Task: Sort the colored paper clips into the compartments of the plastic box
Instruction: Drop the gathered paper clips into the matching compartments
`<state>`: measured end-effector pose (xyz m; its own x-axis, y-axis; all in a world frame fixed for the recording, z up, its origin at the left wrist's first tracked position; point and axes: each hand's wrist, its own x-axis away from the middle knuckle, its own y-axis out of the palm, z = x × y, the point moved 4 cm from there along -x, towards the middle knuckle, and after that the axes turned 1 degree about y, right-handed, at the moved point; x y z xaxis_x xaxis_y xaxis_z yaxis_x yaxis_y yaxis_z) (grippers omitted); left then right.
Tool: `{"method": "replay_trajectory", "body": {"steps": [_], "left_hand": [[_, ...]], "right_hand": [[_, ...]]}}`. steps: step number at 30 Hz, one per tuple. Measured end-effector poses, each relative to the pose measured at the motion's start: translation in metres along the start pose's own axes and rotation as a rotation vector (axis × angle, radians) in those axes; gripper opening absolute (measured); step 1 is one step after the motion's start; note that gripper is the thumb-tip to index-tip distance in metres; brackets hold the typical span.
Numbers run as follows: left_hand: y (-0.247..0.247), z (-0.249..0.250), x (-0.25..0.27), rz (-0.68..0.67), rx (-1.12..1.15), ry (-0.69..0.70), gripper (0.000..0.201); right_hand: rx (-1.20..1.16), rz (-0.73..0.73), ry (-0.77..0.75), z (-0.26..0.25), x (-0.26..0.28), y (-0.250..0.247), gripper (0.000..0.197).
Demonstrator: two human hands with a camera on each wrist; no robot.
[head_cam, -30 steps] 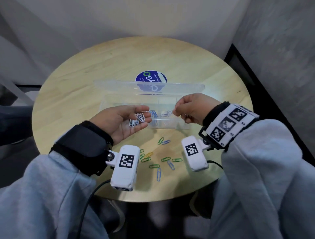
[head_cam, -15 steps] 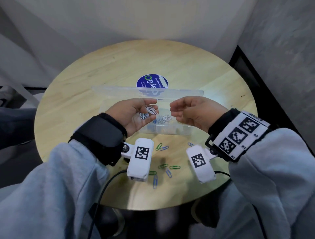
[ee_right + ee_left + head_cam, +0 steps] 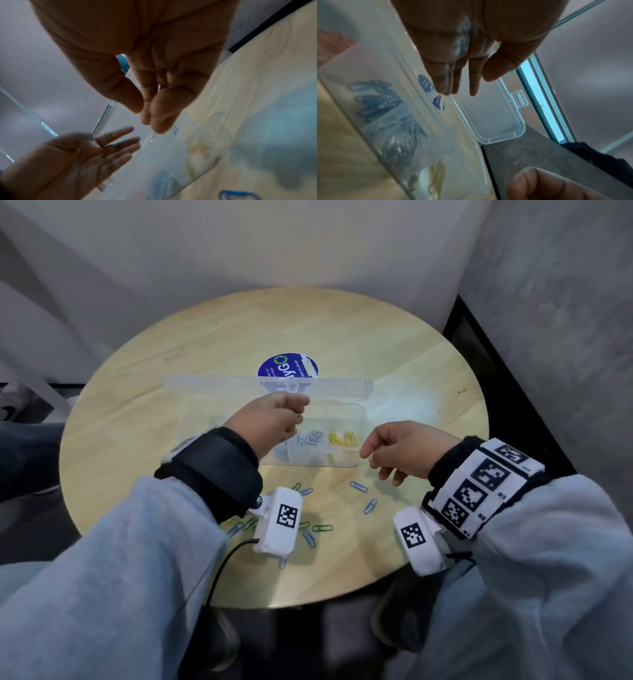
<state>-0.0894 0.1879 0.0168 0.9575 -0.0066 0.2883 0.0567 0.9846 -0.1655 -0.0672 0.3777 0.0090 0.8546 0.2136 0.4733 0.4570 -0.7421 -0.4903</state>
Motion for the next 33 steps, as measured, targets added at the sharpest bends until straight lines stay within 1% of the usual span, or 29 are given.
{"method": "replay_trajectory", "body": {"steps": [2, 4, 6, 8, 9, 11, 13, 16, 20, 24, 26, 29, 31, 33], "left_hand": [[-0.002, -0.004, 0.014, -0.014, -0.098, 0.020, 0.035], [-0.003, -0.012, 0.028, -0.035, -0.326, 0.038, 0.034], [-0.001, -0.023, 0.039, -0.114, -0.680, 0.014, 0.028], [0.006, -0.034, 0.046, -0.189, -1.014, -0.031, 0.036], [0.009, -0.039, 0.049, -0.212, -1.118, -0.048, 0.042], [0.016, -0.045, 0.050, -0.238, -1.231, -0.056, 0.049], [0.021, -0.049, 0.047, -0.234, -1.299, -0.046, 0.051], [0.025, -0.049, 0.040, -0.211, -1.363, -0.042, 0.047], [0.028, -0.046, 0.032, -0.231, -1.416, -0.099, 0.039], [0.027, -0.047, 0.028, -0.227, -1.396, -0.109, 0.032], [0.025, -0.048, 0.027, -0.215, -1.354, -0.091, 0.027], [0.023, -0.050, 0.026, -0.204, -1.328, -0.042, 0.029], [0.026, -0.050, 0.026, -0.221, -1.344, -0.038, 0.028], [0.029, -0.049, 0.025, -0.237, -1.342, -0.045, 0.021]], "right_hand": [[0.193, -0.008, 0.044, 0.004, 0.001, 0.004, 0.010], [0.387, -0.016, 0.060, 0.007, 0.002, 0.010, 0.010], [0.559, -0.036, 0.047, 0.007, 0.000, 0.017, 0.023], [0.660, -0.072, 0.053, 0.009, 0.000, 0.024, 0.039], [0.701, -0.089, 0.057, 0.010, 0.000, 0.027, 0.045], [0.787, -0.122, 0.058, 0.010, 0.001, 0.030, 0.053], [0.855, -0.124, 0.048, 0.010, 0.002, 0.031, 0.054], [0.884, -0.100, 0.032, 0.012, 0.003, 0.036, 0.052], [0.854, -0.114, -0.030, 0.014, -0.002, 0.044, 0.040], [0.881, -0.111, -0.063, 0.013, -0.008, 0.046, 0.024], [0.881, -0.123, -0.063, 0.013, -0.011, 0.045, 0.023], [0.874, -0.135, -0.066, 0.014, -0.015, 0.044, 0.025], [0.876, -0.133, -0.073, 0.015, -0.018, 0.044, 0.023], [0.881, -0.142, -0.067, 0.016, -0.021, 0.043, 0.018]]}}
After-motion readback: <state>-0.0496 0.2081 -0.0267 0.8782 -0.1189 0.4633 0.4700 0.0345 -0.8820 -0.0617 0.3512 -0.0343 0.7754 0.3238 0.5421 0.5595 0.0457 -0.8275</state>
